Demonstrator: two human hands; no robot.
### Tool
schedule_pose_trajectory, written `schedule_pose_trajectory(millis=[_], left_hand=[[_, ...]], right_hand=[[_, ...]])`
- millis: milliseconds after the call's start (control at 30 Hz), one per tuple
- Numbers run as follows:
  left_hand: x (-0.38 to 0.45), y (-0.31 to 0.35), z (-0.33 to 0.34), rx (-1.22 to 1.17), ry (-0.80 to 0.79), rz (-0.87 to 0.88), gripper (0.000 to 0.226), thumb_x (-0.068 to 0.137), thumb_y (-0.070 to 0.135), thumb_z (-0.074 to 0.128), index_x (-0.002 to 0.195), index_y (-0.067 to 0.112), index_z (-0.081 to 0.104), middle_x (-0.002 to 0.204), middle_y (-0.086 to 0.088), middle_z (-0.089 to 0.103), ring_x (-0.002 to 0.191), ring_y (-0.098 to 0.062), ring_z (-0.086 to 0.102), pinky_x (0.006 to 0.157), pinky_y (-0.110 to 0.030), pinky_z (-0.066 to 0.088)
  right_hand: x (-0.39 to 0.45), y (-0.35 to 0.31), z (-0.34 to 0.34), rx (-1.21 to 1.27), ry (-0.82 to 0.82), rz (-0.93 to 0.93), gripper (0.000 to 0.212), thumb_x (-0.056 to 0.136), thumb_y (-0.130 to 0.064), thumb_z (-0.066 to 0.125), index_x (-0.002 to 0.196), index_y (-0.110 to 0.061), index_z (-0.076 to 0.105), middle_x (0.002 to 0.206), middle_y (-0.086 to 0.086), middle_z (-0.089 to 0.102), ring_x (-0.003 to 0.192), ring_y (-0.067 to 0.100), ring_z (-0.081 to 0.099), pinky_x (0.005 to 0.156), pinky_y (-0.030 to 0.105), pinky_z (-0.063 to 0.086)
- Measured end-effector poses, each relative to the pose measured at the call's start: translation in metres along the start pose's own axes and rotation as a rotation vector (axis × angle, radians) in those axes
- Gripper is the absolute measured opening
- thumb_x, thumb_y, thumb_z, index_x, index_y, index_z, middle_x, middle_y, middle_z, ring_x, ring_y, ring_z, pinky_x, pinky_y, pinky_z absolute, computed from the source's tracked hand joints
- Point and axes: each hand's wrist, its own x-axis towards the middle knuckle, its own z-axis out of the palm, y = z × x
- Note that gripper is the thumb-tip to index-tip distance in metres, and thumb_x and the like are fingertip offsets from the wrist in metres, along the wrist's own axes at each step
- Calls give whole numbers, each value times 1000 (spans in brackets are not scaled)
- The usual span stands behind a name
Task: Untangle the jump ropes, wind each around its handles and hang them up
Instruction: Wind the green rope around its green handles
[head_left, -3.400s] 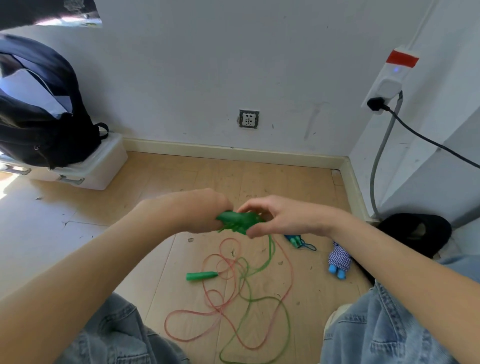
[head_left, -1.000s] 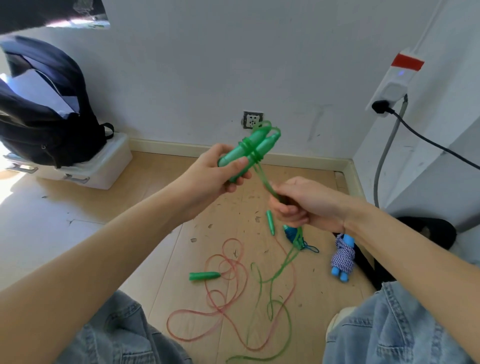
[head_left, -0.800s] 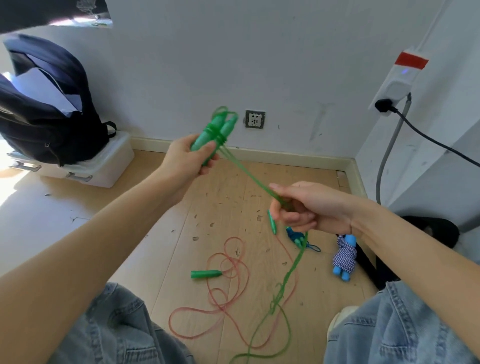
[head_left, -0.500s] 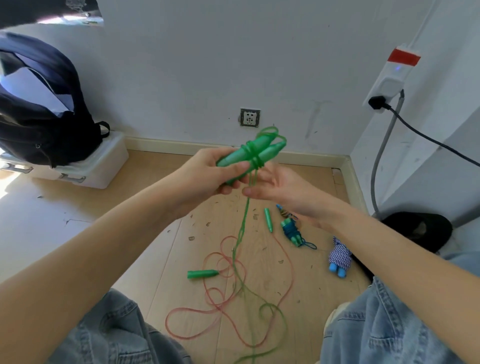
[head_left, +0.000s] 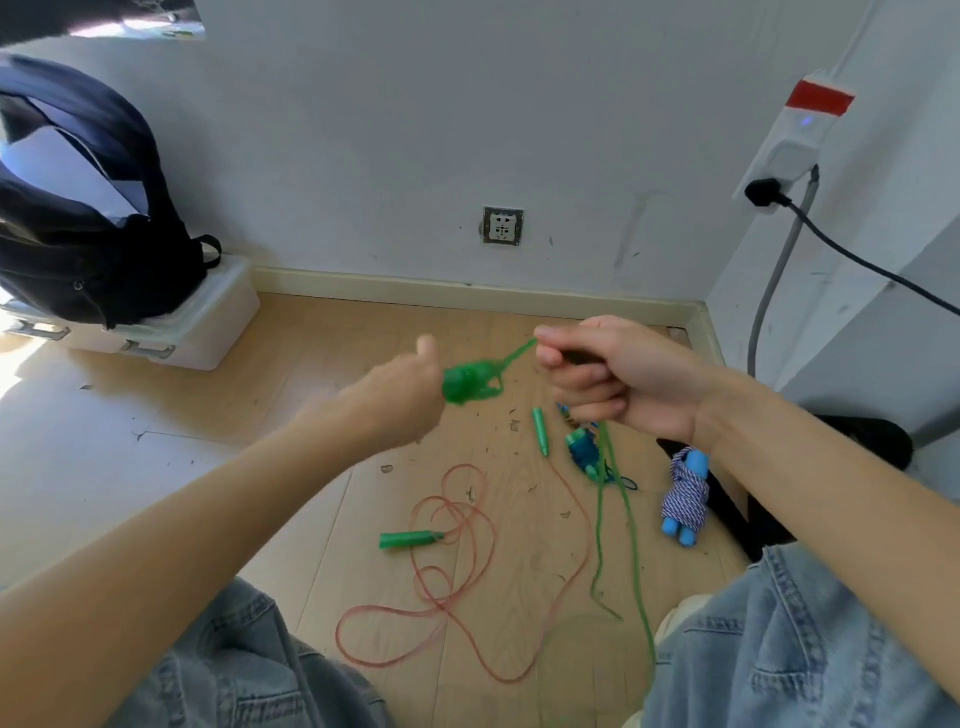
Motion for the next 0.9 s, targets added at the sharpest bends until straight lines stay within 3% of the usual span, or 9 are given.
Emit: schedule_pose_trajectory(millis=[167,267,400,533,667,733,800,833,900], left_hand=[[-23,29,0,84,-333,396,10,97,21,42,96,17,33,84,0,53,68,-13,48,59,-23,41],[-32,33,-22,-314,-499,535,7,93,14,49,93,17,43,87,4,58,72,-8,53,62,-20,44],[-32,18,-44,-791,-288,473,7,91,7,49,92,14,48,82,4,59,70,-4,53,64,-19,46],[-26,14,-33,-811,-145,336,8,91,10,52,88,15,46,78,0,57,72,-11,52,71,-30,45],[-20,20,-30,-1184,-160,298,8,87,8,53,92,8,46,81,-4,58,70,-10,53,63,-21,46],[-18,21,-32,-1314,-193,284,15,85,7,53,98,7,46,88,-7,61,70,-8,55,60,-18,47],[-15,22,-32,-1342,-171,255,13,87,4,52,99,6,47,90,-8,60,68,-7,57,59,-17,48],[-13,22,-32,-1363,-136,223,10,88,3,51,98,5,49,91,-9,60,68,-8,58,59,-17,49],[-8,18,-33,-1424,-40,142,13,90,4,51,103,5,53,97,-10,60,68,-8,58,58,-17,49]], right_hand=[[0,4,-10,-260,235,52,37,98,-22,41,62,-15,44,39,-8,28,34,6,17,36,16,12],[0,10,-9,-623,214,128,39,96,-30,45,61,-14,51,39,-9,36,35,8,25,38,18,23],[-1,9,-8,-650,124,149,37,94,-20,43,58,-15,47,40,-12,37,37,6,25,37,16,22],[1,12,-4,-658,12,251,45,93,-40,41,52,-22,44,42,-10,31,39,9,20,39,21,19],[0,13,-5,-515,-60,240,49,94,-46,43,52,-22,49,47,-7,39,42,10,32,49,23,38],[-1,13,-6,-474,-81,168,34,93,-37,49,68,-17,60,61,-4,58,58,13,56,74,28,49],[1,16,-6,-412,-65,58,20,93,-23,52,100,-9,64,92,3,70,93,17,66,99,34,42],[3,17,-6,-296,-51,7,23,94,-16,49,110,-6,61,100,6,70,100,20,65,101,34,40],[5,16,-2,-14,-59,-59,24,95,-8,41,109,1,59,84,8,68,84,22,67,94,34,47]])
